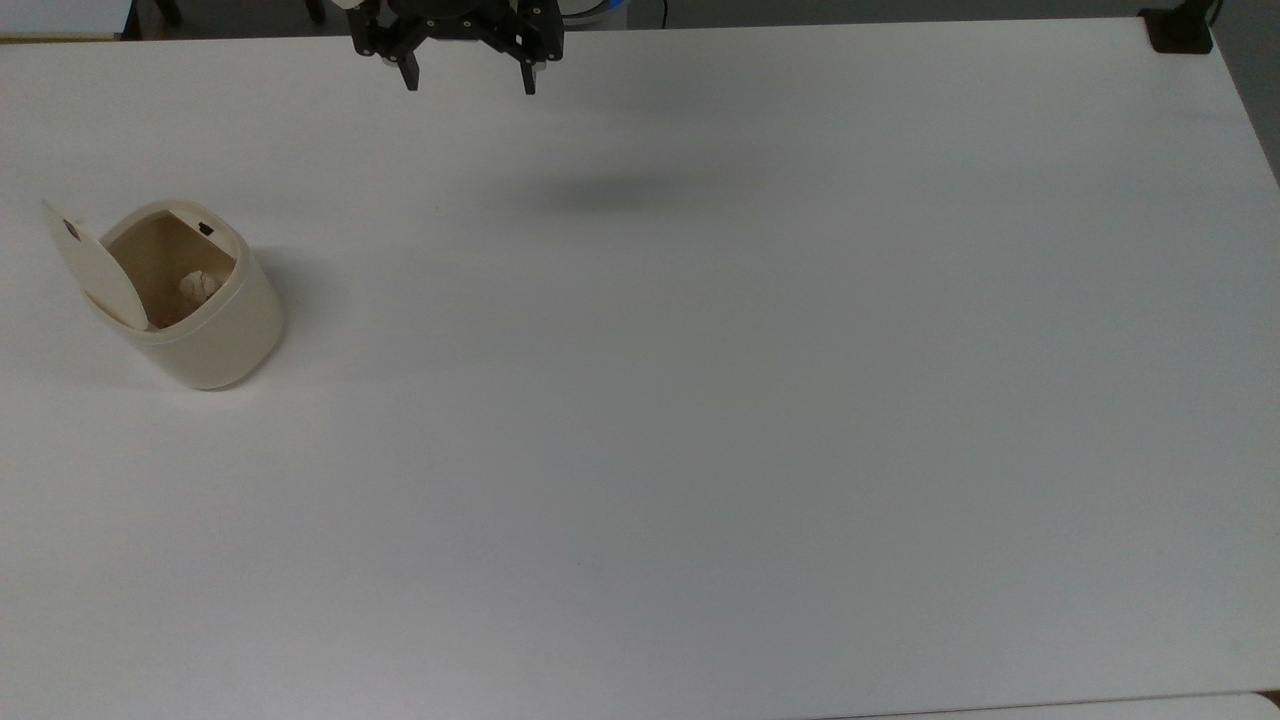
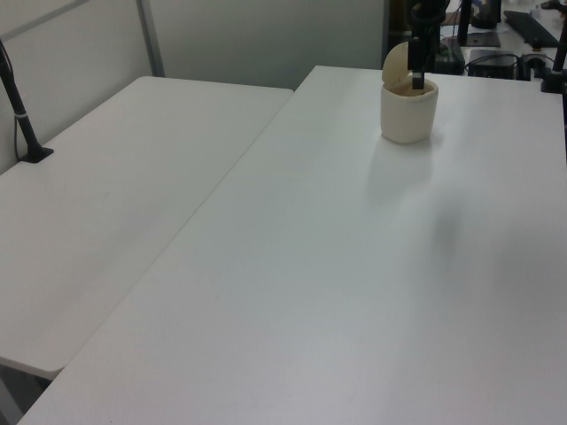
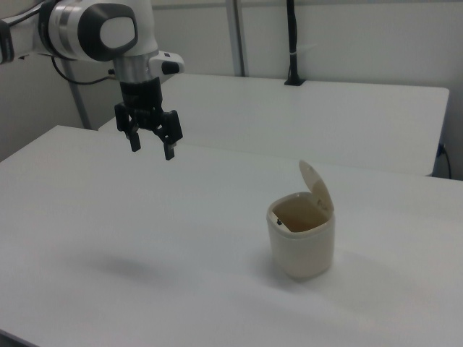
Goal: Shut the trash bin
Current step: 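Move the gripper over to the open lid of the cream trash bin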
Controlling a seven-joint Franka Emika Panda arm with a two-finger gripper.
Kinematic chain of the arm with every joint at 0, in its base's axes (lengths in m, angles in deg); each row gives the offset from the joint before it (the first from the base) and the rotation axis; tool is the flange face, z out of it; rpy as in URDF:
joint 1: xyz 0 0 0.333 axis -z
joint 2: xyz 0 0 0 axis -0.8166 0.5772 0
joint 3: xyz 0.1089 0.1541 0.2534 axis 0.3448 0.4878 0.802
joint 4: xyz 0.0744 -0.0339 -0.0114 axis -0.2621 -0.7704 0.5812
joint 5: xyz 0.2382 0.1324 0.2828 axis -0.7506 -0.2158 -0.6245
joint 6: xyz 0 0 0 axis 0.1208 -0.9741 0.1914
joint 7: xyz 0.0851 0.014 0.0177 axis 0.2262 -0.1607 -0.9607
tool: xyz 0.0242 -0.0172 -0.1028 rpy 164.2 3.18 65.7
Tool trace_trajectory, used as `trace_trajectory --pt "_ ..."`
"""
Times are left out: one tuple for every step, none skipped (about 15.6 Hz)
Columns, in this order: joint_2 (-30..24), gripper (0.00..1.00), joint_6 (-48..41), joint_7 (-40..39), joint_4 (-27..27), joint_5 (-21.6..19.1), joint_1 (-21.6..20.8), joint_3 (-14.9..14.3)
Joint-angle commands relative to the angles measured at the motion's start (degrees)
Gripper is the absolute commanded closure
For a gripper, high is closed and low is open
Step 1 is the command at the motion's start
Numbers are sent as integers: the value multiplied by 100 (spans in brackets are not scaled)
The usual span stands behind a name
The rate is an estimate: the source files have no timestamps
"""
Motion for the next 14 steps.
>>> trace_trajectory --pt "-119 0 -10 -146 -83 -79 30 -32" --pt "-119 0 -10 -137 -83 -105 39 -32" --pt "-119 0 -10 -129 -83 -123 65 -32" --pt "-119 0 -10 -111 -83 -123 91 -32" --pt "-119 0 -10 -120 -83 -123 92 -32" --pt "-119 4 -10 -146 -83 -123 92 -32" --pt "-119 9 -10 -155 -83 -123 92 -32" --pt "-119 19 -10 -155 -83 -123 92 -32" --pt "-111 38 -1 -155 -74 -140 100 -32" --pt "-102 56 -1 -155 -40 -158 118 -41" --pt "-67 72 -1 -111 100 -158 170 -49" --pt "-6 85 8 -76 162 -167 223 -76" --pt "30 93 86 -67 198 -210 284 -93" --pt "39 97 269 -24 198 -237 390 -102"
